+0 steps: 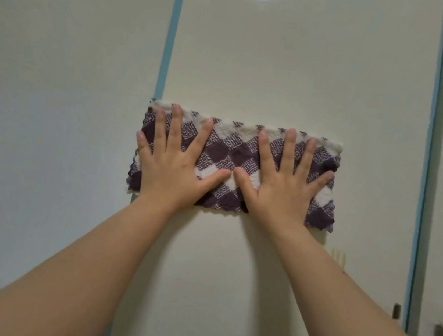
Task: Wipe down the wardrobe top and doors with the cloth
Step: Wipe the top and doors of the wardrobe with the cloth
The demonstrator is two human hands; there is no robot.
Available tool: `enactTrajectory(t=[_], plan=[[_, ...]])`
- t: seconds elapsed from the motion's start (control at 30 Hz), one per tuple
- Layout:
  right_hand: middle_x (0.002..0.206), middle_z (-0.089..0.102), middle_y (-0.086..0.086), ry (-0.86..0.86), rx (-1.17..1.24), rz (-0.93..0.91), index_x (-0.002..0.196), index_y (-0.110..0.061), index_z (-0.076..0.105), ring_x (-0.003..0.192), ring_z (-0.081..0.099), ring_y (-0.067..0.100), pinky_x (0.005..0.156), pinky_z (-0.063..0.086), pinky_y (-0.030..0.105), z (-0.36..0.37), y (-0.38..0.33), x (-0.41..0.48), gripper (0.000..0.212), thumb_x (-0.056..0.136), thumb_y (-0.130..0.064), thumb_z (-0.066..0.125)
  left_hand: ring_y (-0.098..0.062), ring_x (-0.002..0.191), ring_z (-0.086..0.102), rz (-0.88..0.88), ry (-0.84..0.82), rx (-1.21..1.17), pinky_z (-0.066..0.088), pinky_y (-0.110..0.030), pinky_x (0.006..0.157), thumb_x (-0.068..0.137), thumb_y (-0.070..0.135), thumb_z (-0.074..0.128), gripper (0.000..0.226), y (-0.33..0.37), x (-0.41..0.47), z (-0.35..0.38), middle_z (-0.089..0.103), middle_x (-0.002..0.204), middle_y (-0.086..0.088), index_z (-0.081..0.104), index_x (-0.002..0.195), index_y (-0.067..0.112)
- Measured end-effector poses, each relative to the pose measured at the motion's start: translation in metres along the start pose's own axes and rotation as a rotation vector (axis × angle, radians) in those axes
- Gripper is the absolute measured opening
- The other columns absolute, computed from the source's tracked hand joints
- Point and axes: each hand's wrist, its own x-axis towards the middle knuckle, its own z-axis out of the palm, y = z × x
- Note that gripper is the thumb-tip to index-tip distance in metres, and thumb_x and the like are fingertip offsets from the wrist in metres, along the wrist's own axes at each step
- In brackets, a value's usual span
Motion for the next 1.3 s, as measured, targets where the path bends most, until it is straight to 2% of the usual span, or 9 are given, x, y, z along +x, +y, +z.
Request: enactTrajectory(t=[0.13, 0.23, 0.33, 0.47, 0.73, 0.87, 1.03, 1.17, 1.3], plan=[[0.158, 0.006, 0.006, 0.082, 0.02, -0.044, 0.147, -0.039, 0.008, 0.142, -0.004, 0.033, 0.101, -0.013, 0.067, 0.01, -0.006, -0.019, 0.074, 0.083, -0.073, 0.02, -0.033, 0.142, -0.011, -0.012, -0.006, -0.008, -0.002, -0.063, 0.106, 0.067, 0.083, 0.018, 0.089, -0.007, -0.021, 0.002, -0.008, 0.156, -0.012, -0.001, 0.143, 0.041], [0.157, 0.013, 0.007, 0.078, 0.007, -0.056, 0.147, -0.037, 0.013, 0.143, 0.003, 0.033, 0.102, -0.006, 0.07, 0.017, -0.006, -0.047, 0.071, 0.086, -0.073, 0.017, -0.036, 0.142, -0.003, 0.011, 0.014, -0.01, 0.003, -0.064, 0.106, 0.071, 0.082, 0.023, 0.088, -0.012, -0.048, 0.007, 0.002, 0.155, -0.016, 0.01, 0.145, 0.037], [0.157, 0.001, 0.002, 0.055, -0.036, -0.06, 0.147, -0.037, 0.008, 0.142, 0.002, 0.03, 0.103, -0.004, 0.07, 0.024, -0.003, -0.08, 0.07, 0.088, -0.073, 0.015, -0.036, 0.141, 0.001, 0.05, 0.028, 0.017, 0.006, -0.064, 0.105, 0.072, 0.08, 0.027, 0.087, -0.015, -0.076, 0.014, 0.008, 0.154, -0.019, 0.015, 0.145, 0.034], [0.154, -0.021, -0.004, 0.043, -0.059, -0.064, 0.147, -0.038, 0.005, 0.143, -0.008, 0.027, 0.105, -0.009, 0.067, 0.031, 0.004, -0.106, 0.07, 0.088, -0.073, 0.013, -0.037, 0.139, 0.007, 0.081, 0.041, 0.082, 0.006, -0.061, 0.106, 0.074, 0.081, 0.029, 0.087, -0.016, -0.101, 0.021, 0.015, 0.152, -0.019, 0.018, 0.145, 0.032], [0.154, -0.021, -0.007, 0.055, -0.063, -0.096, 0.147, -0.04, -0.002, 0.143, -0.011, 0.023, 0.104, -0.008, 0.067, 0.032, 0.016, -0.106, 0.071, 0.087, -0.074, 0.015, -0.039, 0.138, 0.007, 0.057, 0.038, 0.063, 0.005, -0.063, 0.105, 0.078, 0.081, 0.014, 0.081, -0.011, -0.102, 0.022, 0.016, 0.151, -0.023, 0.018, 0.145, 0.033], [0.155, -0.019, -0.009, 0.069, -0.061, -0.057, 0.147, -0.041, -0.001, 0.143, 0.0, 0.026, 0.104, -0.005, 0.068, 0.028, 0.047, -0.112, 0.07, 0.087, -0.074, 0.016, -0.041, 0.137, 0.005, 0.056, 0.053, 0.055, -0.003, -0.059, 0.106, 0.076, 0.083, 0.017, 0.083, 0.02, -0.102, 0.029, 0.015, 0.15, -0.026, 0.017, 0.145, 0.036], [0.152, -0.027, -0.013, 0.016, -0.056, 0.018, 0.145, -0.044, -0.008, 0.142, -0.009, 0.022, 0.104, -0.011, 0.066, 0.018, 0.09, -0.115, 0.071, 0.084, -0.076, 0.009, -0.045, 0.136, 0.013, 0.117, 0.107, 0.084, -0.006, -0.058, 0.105, 0.075, 0.083, 0.024, 0.083, 0.067, -0.099, 0.038, 0.022, 0.148, -0.026, 0.021, 0.144, 0.037], [0.156, -0.009, -0.008, -0.031, -0.037, 0.066, 0.146, -0.043, -0.003, 0.142, -0.015, 0.02, 0.104, -0.012, 0.067, 0.009, 0.126, -0.116, 0.072, 0.084, -0.077, 0.009, -0.044, 0.136, 0.013, 0.122, 0.11, 0.071, -0.007, -0.058, 0.104, 0.075, 0.083, 0.025, 0.082, 0.104, -0.098, 0.046, 0.023, 0.148, -0.026, 0.02, 0.144, 0.037], [0.152, -0.026, -0.014, -0.04, -0.044, 0.087, 0.144, -0.045, -0.009, 0.141, -0.019, 0.022, 0.103, -0.011, 0.07, 0.005, 0.139, -0.114, 0.07, 0.084, -0.077, 0.007, -0.04, 0.136, 0.01, 0.099, 0.115, 0.06, 0.0, -0.063, 0.104, 0.076, 0.081, 0.027, 0.08, 0.124, -0.097, 0.05, 0.024, 0.148, -0.025, 0.022, 0.143, 0.037]])
